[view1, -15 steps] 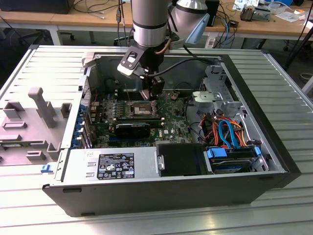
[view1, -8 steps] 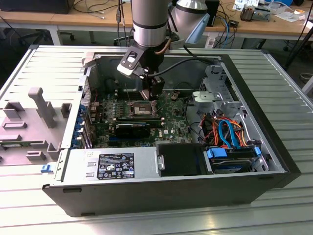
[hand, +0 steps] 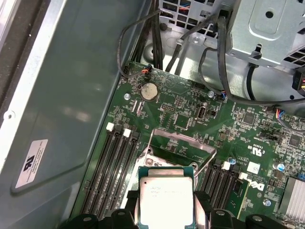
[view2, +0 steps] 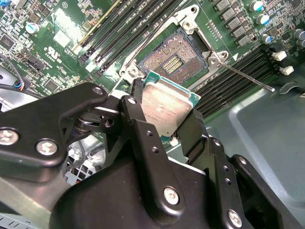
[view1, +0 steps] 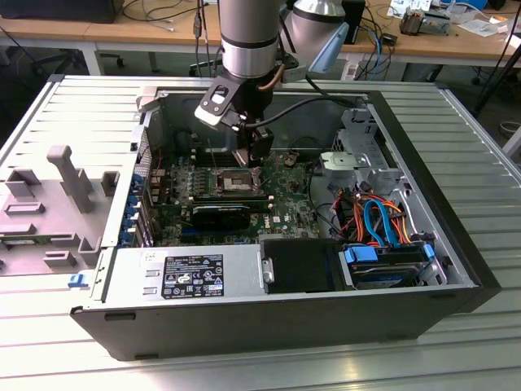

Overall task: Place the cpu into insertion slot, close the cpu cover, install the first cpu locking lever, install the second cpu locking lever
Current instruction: 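Place the cpu into insertion slot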

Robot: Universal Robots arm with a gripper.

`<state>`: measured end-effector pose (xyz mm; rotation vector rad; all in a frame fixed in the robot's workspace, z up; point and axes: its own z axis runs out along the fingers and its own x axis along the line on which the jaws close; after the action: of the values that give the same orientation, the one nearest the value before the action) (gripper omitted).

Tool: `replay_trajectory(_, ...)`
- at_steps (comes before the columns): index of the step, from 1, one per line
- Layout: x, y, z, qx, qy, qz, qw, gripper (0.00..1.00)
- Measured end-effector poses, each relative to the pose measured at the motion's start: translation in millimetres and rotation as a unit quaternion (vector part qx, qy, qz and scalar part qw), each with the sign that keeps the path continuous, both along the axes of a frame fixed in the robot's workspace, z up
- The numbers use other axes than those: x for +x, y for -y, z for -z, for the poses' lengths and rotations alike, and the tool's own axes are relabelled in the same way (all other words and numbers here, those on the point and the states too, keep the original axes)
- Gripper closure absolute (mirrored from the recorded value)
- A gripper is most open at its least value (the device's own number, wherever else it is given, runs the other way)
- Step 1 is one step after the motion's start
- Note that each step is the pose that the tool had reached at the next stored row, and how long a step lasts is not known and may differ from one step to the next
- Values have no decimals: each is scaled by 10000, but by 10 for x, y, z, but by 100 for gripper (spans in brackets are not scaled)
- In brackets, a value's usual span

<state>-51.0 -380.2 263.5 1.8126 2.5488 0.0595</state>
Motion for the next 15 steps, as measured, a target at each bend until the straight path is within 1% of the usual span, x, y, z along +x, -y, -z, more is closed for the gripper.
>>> replay_trajectory(13, 0, 0, 0, 0, 0, 43, 10000, 46)
replay_trajectory(15, 0, 0, 0, 0, 0, 78, 10000, 46)
